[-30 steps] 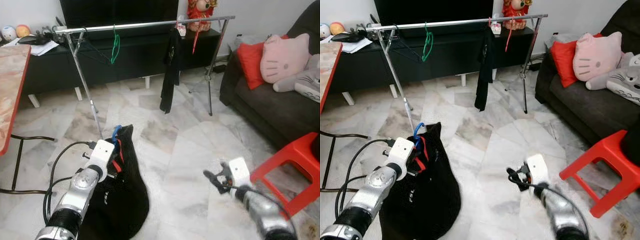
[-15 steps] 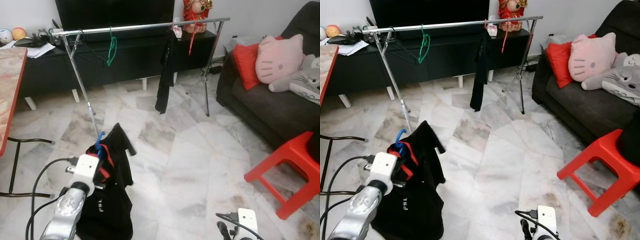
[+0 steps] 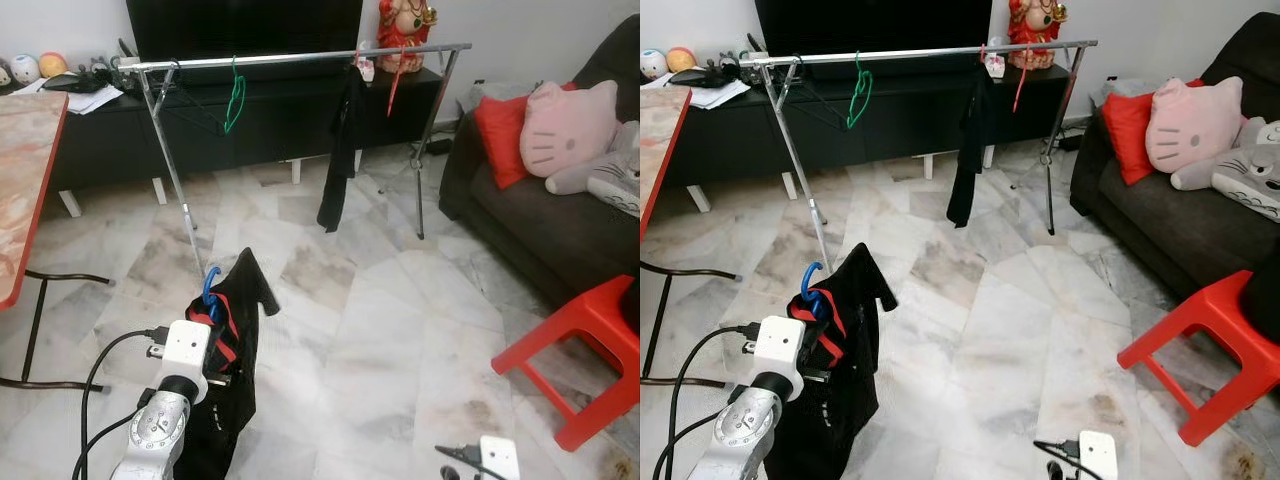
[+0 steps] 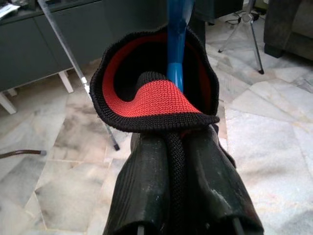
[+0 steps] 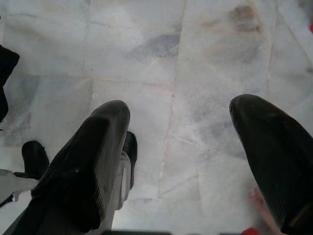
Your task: Hang hanger
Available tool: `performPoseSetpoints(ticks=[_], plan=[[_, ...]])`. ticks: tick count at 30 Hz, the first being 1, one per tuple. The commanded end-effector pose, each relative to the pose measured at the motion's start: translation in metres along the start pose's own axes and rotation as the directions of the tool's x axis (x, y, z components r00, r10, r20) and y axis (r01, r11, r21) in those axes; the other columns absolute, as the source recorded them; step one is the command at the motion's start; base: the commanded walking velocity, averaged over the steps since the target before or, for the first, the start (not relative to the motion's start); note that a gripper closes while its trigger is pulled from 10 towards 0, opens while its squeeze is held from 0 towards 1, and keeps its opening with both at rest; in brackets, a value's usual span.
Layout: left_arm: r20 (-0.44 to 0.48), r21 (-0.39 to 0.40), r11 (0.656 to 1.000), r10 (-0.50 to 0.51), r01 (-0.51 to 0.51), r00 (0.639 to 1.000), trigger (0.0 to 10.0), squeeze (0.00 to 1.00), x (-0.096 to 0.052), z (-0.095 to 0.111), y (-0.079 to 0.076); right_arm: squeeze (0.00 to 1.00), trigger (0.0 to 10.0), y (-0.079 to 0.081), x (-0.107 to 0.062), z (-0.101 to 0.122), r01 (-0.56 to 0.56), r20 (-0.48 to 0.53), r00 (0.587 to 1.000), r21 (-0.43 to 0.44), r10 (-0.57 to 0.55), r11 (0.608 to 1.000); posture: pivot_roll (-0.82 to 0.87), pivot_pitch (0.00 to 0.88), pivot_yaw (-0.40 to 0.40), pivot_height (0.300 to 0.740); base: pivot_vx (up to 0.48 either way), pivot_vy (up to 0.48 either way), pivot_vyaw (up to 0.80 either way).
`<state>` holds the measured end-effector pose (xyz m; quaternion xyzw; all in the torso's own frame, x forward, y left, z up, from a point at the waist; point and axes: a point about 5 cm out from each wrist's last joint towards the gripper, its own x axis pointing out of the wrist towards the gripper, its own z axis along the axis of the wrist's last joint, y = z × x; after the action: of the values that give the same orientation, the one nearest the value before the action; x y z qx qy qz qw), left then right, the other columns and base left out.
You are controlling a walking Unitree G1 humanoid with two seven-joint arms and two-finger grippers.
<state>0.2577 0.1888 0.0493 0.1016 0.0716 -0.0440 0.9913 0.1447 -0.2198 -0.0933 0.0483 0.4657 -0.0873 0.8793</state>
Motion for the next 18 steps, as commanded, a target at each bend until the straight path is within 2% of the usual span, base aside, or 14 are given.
performPoseSetpoints(ticks=[1, 5, 18], plan=[[0.037, 0.003, 1.000, -0.014, 0.014, 0.999, 10.0, 0.00, 0.003, 0.010, -0.002, 0.00, 10.0, -0.002, 0.000, -0.001, 0.017, -0.006, 1.000, 0.011, -0.017, 1.000, -0.02, 0.000, -0.079, 0.740, 0.277, 0.000, 0.00], [0.034, -0.005, 1.000, -0.022, 0.022, 0.999, 10.0, 0.00, 0.003, 0.010, -0.003, 0.00, 10.0, -0.010, -0.003, -0.010, 0.027, -0.035, 0.999, -0.010, -0.027, 1.000, -0.02, 0.000, -0.079, 0.740, 0.293, 0.000, 0.00], [0.019, -0.006, 0.999, -0.041, 0.042, 0.999, 10.0, 0.00, 0.004, 0.010, -0.003, 0.00, 10.0, -0.010, -0.003, -0.008, 0.022, -0.036, 0.999, -0.008, -0.023, 1.000, -0.01, 0.000, -0.067, 0.740, 0.316, 0.000, 0.00]])
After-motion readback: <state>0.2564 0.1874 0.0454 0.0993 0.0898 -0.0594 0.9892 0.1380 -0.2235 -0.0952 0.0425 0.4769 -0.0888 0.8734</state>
